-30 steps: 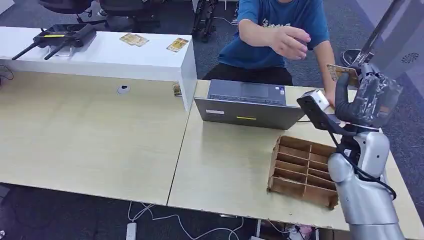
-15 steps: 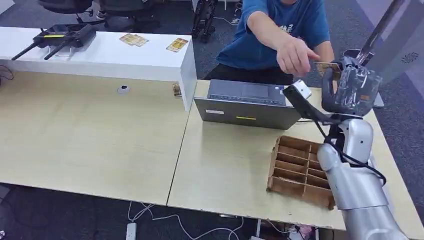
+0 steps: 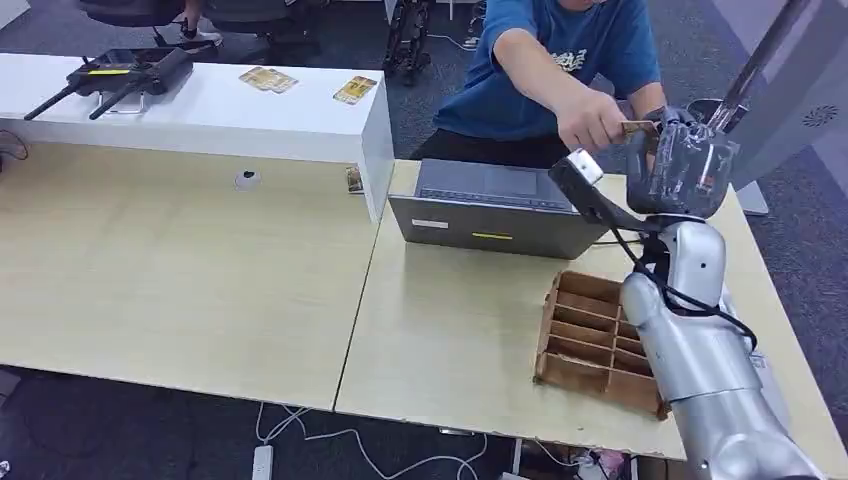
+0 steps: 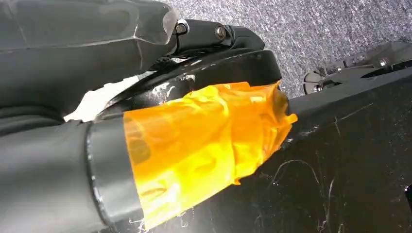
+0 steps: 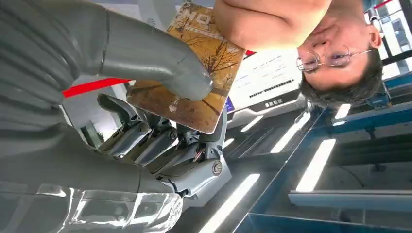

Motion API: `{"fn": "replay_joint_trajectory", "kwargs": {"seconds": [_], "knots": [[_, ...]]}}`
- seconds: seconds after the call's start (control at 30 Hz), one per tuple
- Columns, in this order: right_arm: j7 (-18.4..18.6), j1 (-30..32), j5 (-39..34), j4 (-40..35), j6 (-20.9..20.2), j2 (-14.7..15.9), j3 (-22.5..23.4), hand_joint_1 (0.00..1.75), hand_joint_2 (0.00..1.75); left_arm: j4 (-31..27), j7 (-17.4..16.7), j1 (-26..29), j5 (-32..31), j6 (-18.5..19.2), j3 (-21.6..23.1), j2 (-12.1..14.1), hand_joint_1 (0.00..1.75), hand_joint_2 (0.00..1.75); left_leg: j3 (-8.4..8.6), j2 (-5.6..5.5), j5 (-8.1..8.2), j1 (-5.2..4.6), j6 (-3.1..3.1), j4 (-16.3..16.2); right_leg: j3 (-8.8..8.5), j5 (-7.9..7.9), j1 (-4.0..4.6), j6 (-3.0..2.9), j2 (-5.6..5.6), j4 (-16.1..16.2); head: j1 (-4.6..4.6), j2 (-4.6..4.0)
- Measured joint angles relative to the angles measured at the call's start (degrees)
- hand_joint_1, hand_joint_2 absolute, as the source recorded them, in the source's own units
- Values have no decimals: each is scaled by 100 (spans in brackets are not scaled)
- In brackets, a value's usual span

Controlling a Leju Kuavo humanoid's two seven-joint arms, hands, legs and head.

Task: Pass the card to the sensor for recognition and then transmit it.

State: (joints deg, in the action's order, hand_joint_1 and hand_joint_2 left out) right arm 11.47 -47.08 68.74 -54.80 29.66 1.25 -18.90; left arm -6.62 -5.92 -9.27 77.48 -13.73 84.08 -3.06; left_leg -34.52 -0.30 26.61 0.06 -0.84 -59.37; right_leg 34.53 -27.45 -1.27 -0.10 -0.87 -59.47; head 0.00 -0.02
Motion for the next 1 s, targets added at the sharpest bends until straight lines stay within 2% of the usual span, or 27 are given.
{"fn": "replay_joint_trajectory", "kwargs": {"seconds": [0.23, 0.27, 0.3, 1.0], "knots": [[0, -72, 11, 120, 0, -17, -51, 175, 175, 0, 0, -1, 0, 0, 0, 0, 0, 0, -3, -7, 0, 0, 0, 0, 0, -1, 0, 0, -5, 0, 0, 0], [0, -78, 11, 134, 0, -17, -55, 75, 175, 0, 0, -1, 0, 0, 2, 0, 0, 0, -3, -7, 0, 0, 0, 0, 0, -1, -1, 1, -5, 1, -2, 0], [0, -84, 11, 145, 0, -20, -57, 0, 175, 0, 0, -1, 0, 0, 0, 0, 0, 0, -4, -7, 0, 1, 0, 0, 0, -1, -1, 1, -5, 1, 0, 0], [-24, -75, 68, 219, 192, -24, -66, 0, 175, 0, 0, -1, 35, 2, 2, 0, 0, 0, 0, -2, 0, 0, -1, 0, 1, 0, 0, 0, 0, 2, 0, 0]]}}
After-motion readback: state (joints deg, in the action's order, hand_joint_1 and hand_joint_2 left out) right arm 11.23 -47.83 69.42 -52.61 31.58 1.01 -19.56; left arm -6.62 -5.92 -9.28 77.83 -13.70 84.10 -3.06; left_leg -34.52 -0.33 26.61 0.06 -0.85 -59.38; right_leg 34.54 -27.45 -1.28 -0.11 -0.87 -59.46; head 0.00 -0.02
